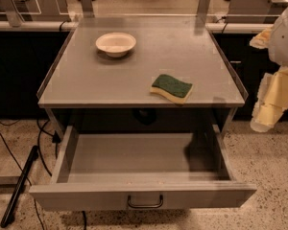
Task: Place sponge into top drawer
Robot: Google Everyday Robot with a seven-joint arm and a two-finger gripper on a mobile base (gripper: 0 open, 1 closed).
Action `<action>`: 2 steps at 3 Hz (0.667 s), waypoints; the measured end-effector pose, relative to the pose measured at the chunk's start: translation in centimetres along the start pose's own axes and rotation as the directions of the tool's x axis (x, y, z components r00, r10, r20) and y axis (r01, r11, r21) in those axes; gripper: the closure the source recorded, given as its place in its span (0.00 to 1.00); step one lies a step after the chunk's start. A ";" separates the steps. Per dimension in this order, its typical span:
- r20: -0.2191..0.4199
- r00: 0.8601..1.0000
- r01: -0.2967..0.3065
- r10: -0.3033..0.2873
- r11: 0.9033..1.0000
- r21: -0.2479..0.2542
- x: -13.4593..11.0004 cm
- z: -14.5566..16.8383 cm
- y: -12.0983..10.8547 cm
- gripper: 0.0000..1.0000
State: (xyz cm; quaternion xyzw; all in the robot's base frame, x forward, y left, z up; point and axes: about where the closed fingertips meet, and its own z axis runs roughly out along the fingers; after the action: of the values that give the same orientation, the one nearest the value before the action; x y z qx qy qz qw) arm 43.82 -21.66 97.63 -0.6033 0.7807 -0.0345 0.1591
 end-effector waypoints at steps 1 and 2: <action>0.006 1.000 -0.012 0.012 1.000 0.004 -0.1 0.1 -0.2 0.00; 0.046 0.994 -0.096 0.094 0.995 0.029 -0.6 0.4 -1.2 0.00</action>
Offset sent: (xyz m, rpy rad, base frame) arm 0.0284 0.0043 -0.0043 0.1248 -0.0377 -0.1700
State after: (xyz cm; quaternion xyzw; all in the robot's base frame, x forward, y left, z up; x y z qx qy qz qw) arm 45.19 -21.37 97.68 -0.5635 0.8042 -0.0256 0.1875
